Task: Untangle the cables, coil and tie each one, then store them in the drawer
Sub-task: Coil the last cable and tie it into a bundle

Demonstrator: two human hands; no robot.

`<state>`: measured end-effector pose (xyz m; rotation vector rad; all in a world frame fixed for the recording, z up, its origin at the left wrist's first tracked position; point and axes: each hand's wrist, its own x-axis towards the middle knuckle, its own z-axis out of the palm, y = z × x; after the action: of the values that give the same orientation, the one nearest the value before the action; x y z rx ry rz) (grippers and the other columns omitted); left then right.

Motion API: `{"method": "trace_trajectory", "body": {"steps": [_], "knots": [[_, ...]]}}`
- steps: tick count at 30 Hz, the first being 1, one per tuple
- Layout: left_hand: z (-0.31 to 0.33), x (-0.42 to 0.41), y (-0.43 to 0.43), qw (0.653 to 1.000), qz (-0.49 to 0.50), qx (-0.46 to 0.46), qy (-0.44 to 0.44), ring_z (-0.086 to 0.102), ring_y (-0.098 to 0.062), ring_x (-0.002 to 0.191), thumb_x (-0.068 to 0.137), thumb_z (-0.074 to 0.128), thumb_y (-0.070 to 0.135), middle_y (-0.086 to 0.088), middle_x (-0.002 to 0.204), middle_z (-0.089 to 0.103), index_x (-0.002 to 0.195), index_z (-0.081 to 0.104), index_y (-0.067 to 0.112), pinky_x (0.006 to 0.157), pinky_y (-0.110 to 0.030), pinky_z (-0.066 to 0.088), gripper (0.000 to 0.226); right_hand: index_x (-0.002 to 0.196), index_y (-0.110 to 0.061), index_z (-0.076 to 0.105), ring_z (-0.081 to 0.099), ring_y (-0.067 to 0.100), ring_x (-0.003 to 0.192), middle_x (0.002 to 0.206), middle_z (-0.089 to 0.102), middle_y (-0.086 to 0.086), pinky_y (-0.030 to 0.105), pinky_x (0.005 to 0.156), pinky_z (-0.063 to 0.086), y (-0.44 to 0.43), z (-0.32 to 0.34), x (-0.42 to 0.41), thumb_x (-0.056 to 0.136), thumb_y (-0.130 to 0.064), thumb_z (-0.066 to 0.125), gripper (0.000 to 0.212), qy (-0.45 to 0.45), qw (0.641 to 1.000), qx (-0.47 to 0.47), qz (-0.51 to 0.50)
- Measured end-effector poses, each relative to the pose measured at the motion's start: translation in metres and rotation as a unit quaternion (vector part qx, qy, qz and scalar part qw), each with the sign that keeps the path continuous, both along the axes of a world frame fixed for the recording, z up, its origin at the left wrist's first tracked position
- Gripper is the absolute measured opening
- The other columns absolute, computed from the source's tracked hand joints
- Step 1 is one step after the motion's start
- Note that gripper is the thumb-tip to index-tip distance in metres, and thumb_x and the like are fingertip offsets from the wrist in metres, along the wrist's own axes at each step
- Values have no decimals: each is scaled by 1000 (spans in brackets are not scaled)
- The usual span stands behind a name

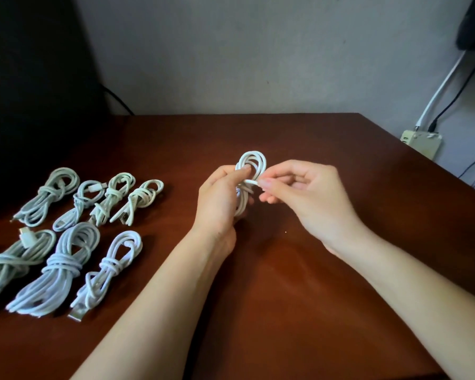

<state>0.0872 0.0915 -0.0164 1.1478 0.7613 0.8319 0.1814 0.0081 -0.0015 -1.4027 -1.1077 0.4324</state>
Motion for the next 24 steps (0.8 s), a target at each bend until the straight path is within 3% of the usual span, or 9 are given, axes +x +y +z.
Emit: {"method": "trace_trajectory", "body": {"steps": [5,8,12,16,20,24], "knots": [[1,-2,0,1000,-9,11,12,48,-8,48,88,59,21,1,60,55,72,60,18,42,-18,32,16,80,-10,71,66,8,57,60,68,-3,16,61,51,-3,8,8,81,4,69,14,-16,999,42,-26],[4,-2,0,1000,-6,2,-28,50,-7,49,90,58,24,2,61,56,76,58,18,42,-17,33,16,79,-11,71,65,8,56,58,67,-3,16,62,51,-3,10,12,81,4,68,16,-6,999,36,-20],[10,-3,0,992,-15,-24,-120,47,-7,49,95,51,25,4,55,51,76,52,17,43,-17,29,21,80,-9,71,63,8,58,60,65,0,19,68,54,0,10,15,83,3,67,14,68,997,22,10],[11,-3,0,991,-53,3,-119,44,-9,49,96,51,24,1,56,51,77,53,15,44,-19,25,21,83,-6,69,61,8,60,65,63,4,17,67,53,-1,12,23,82,3,65,11,166,985,10,38],[10,-2,-1,987,-94,4,-130,44,-8,52,97,50,23,-1,63,51,78,56,14,45,-20,21,22,87,-5,67,62,9,64,66,64,4,15,66,51,1,7,29,67,-6,68,19,256,963,-6,80],[9,-4,0,979,-130,-33,-150,45,-5,51,98,47,27,1,66,51,81,57,14,43,-17,24,24,91,-5,65,64,11,72,73,64,7,17,73,52,1,3,27,76,0,64,16,246,963,-8,105]]}}
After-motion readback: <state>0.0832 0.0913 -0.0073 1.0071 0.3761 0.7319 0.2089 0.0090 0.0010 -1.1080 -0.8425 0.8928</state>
